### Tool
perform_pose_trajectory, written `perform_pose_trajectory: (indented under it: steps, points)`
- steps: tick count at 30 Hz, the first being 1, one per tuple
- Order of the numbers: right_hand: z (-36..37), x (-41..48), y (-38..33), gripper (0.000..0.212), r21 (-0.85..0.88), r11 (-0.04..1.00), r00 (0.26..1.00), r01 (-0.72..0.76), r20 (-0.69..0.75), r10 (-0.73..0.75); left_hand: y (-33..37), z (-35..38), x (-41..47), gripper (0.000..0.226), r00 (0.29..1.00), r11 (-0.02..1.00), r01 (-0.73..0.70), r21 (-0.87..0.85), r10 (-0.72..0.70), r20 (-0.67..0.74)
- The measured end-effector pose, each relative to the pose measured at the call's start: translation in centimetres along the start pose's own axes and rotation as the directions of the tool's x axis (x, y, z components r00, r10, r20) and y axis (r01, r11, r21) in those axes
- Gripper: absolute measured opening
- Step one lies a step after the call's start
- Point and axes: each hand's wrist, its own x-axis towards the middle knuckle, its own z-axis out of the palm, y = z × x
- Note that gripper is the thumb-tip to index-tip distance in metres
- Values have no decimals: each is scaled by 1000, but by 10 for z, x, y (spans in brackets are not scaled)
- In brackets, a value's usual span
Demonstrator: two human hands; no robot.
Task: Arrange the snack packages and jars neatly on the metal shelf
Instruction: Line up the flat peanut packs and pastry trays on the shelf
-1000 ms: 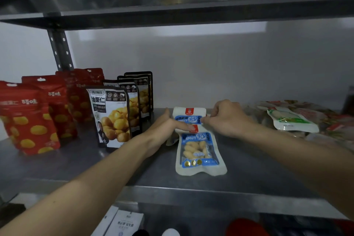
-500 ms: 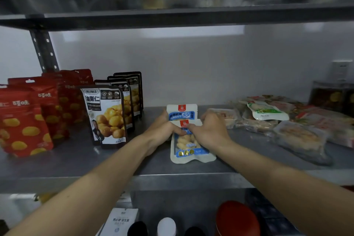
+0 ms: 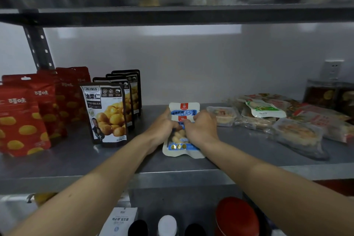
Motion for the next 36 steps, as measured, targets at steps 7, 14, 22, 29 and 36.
perform_pose_trajectory:
  steps: [7, 14, 22, 29, 36]
  points:
    - [-9, -5, -1, 38, -172, 983, 998, 64, 5, -64, -2, 1, 0, 48, 998, 999, -42, -22, 41, -50]
    - [-45, -1, -2, 57, -607, 629, 864, 485, 223, -451, 11, -11, -6, 69, 947, 752, -196, 629, 311, -77]
    - [-87, -29, -19, 67, -670, 507, 832, 542, 343, -436, 30, 0, -41, 70, 931, 554, -202, 808, 364, -17]
    - [-131, -93, -16, 64, -655, 495, 797, 571, 298, -525, 51, 37, -111, 66, 881, 495, -228, 838, 471, -38]
    - [-174, -183, 45, 63, -640, 525, 811, 561, 299, -503, 35, 114, -198, 64, 867, 456, -202, 867, 495, -59]
